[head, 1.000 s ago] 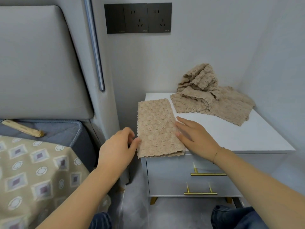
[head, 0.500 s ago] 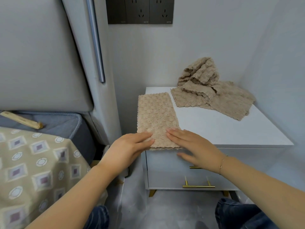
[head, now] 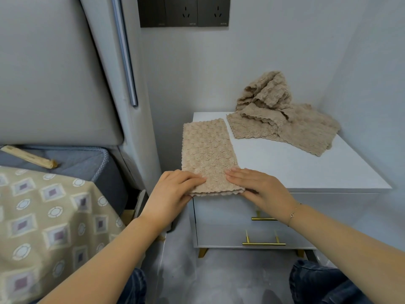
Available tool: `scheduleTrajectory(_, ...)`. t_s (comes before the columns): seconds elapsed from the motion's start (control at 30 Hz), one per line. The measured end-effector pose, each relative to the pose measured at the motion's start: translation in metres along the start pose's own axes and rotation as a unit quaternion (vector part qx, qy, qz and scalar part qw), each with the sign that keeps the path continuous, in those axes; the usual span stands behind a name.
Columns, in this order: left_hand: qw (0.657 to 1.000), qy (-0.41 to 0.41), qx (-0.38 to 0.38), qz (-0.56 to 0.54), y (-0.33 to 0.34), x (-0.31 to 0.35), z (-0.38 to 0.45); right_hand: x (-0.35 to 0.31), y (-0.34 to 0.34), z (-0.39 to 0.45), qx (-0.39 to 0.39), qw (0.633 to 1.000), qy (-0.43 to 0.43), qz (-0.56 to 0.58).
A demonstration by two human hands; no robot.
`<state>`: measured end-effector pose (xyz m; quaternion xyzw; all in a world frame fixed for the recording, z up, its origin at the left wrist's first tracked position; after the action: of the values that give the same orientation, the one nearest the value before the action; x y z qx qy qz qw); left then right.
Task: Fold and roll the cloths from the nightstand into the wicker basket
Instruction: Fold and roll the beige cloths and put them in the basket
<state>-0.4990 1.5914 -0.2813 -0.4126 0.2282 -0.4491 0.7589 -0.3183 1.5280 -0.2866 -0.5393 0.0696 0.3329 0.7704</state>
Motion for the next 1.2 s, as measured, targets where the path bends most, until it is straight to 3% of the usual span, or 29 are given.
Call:
scheduleTrajectory(0.13, 0.995, -0.064, 0.004, -0.078, -0.014, -0.008, 0.011, 0.006, -0.007, 0.002, 0.042, 0.996, 0.042, 0.071)
scheduleTrajectory(0.23, 0.982, -0.129, -0.053, -0.125, -0.011, -0.017, 0.019, 0.004, -0.016, 0.004, 0.082, 0.98, 0.089, 0.155)
scheduleTrajectory(0.37, 0.934, -0.256, -0.126, -0.217, 0.005, -0.033, 0.014, 0.014, -0.022, 0.012, 0.113, 0.961, 0.15, 0.202)
scheduleTrajectory(0.67, 0.797, -0.444, -0.113, -0.394, 0.023, -0.052, -0.006, 0.033, -0.015, 0.022, 0.134, 0.918, 0.258, 0.268)
scheduleTrajectory(0.9, 0.848, -0.442, -0.074, -0.283, 0.014, -0.055, 0.001, 0.029, -0.015, 0.023, 0.197, 0.92, 0.277, 0.192)
scheduleTrajectory(1.0, 0.872, -0.428, -0.078, -0.226, 0.009, -0.056, 0.003, 0.024, -0.02, 0.024, 0.201, 0.944, 0.243, 0.094)
scheduleTrajectory(1.1, 0.894, -0.399, -0.061, -0.197, 0.003, -0.055, 0.007, 0.024, -0.024, 0.024, 0.198, 0.955, 0.199, 0.096)
scheduleTrajectory(1.2, 0.936, -0.296, -0.027, -0.189, -0.011, -0.045, 0.017, 0.015, -0.024, 0.032, 0.127, 0.983, 0.104, 0.079)
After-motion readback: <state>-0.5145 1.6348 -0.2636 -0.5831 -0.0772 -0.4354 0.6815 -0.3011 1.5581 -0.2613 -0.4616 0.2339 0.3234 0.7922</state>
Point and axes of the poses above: each hand's wrist, its own z-axis towards the middle knuckle, its own y-axis out of the palm, x = y × z, the point moved 8 cm from there along z, towards the middle knuckle, and after that the axes turned 10 degrees about z, right-handed, at the moved point
